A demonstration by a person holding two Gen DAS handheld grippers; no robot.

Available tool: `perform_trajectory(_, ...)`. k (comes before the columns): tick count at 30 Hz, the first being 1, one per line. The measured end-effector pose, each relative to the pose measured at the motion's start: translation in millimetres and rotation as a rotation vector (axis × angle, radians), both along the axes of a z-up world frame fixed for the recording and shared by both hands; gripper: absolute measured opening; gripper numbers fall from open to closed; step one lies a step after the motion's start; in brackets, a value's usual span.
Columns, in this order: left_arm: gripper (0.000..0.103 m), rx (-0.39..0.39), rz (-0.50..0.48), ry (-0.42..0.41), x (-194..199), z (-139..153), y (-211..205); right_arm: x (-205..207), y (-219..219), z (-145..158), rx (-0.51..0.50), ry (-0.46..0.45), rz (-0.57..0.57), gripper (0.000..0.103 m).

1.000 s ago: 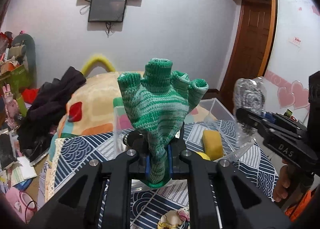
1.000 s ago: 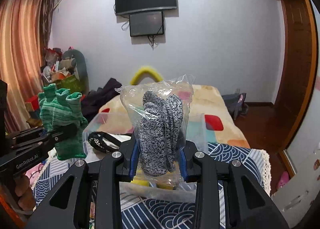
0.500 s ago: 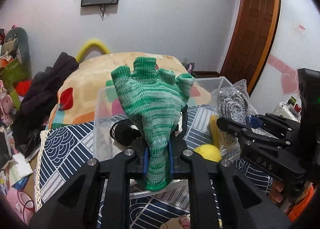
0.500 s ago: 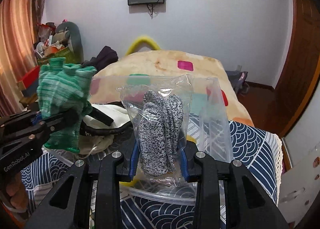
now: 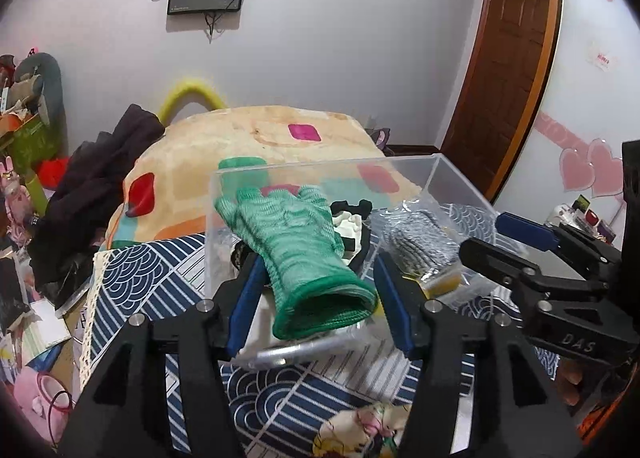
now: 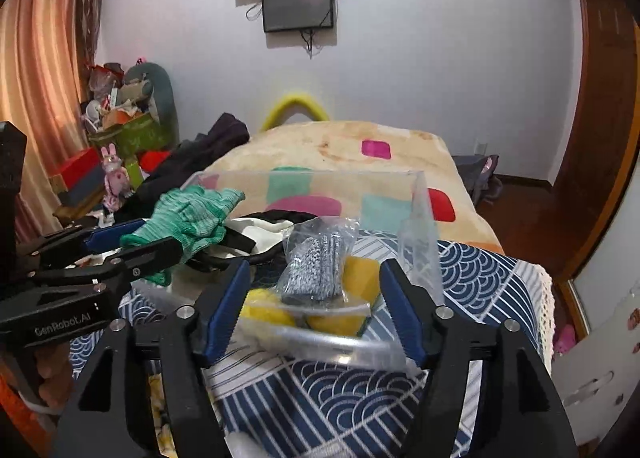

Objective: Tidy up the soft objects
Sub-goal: 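Carry the glove and bag over the clear box and open both tools, then grasp the floral scrunchie with the left tool while the right tool grasps the white foam block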

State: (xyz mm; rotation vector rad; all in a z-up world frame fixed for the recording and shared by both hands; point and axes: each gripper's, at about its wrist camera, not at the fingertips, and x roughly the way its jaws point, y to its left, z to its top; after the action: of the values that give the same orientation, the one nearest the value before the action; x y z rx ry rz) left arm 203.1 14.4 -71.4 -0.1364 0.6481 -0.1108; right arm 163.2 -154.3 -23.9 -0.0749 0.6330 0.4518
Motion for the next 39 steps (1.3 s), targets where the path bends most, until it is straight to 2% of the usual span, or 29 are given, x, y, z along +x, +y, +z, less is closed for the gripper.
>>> perform_trajectory(2,0.065,0.005,0.006,-0.017,-10.6,5.1,1.3,-8.8,-4.3,2.9,0.019,-0.004,0.001,0.072)
perform_trajectory(4,0.067,0.011,0.014,-0.035,-22.3,9.7,2.8,-15.3,-6.0,2.6,0.039,0.000,0.006,0.073)
perform_trajectory(6,0.070,0.014,0.012,-0.044,-35.1,12.4,3.4,-22.8,-6.7,-0.7,0.057,0.019,0.003,0.074)
perform_trajectory(9,0.075,0.033,0.009,-0.049,-55.5,10.9,4.1,-32.3,-4.2,-11.9,0.076,0.066,0.005,0.081)
perform_trajectory(12,0.079,0.043,0.026,-0.046,-76.4,2.1,7.6,-51.5,-0.2,-24.4,0.036,0.090,0.000,0.082)
perform_trajectory(15,0.079,0.026,0.035,-0.009,-90.9,-11.3,12.5,-66.7,9.8,-36.1,-0.018,0.118,-0.018,0.092)
perform_trajectory(17,0.079,0.015,0.038,0.016,-99.3,-19.4,14.6,-76.1,14.5,-44.0,-0.041,0.131,-0.030,0.103)
perform_trajectory(26,0.079,-0.003,0.034,0.085,-114.5,-43.9,12.8,-87.3,19.4,-72.5,-0.118,0.209,-0.106,0.103)
perform_trajectory(34,0.079,-0.016,-0.015,0.128,-112.5,-56.4,-5.1,-84.7,-10.4,-86.7,-0.006,0.308,-0.054,0.103)
perform_trajectory(39,0.079,0.003,-0.068,0.168,-104.2,-69.1,-24.9,-92.0,-18.7,-88.9,0.014,0.307,-0.030,0.100)
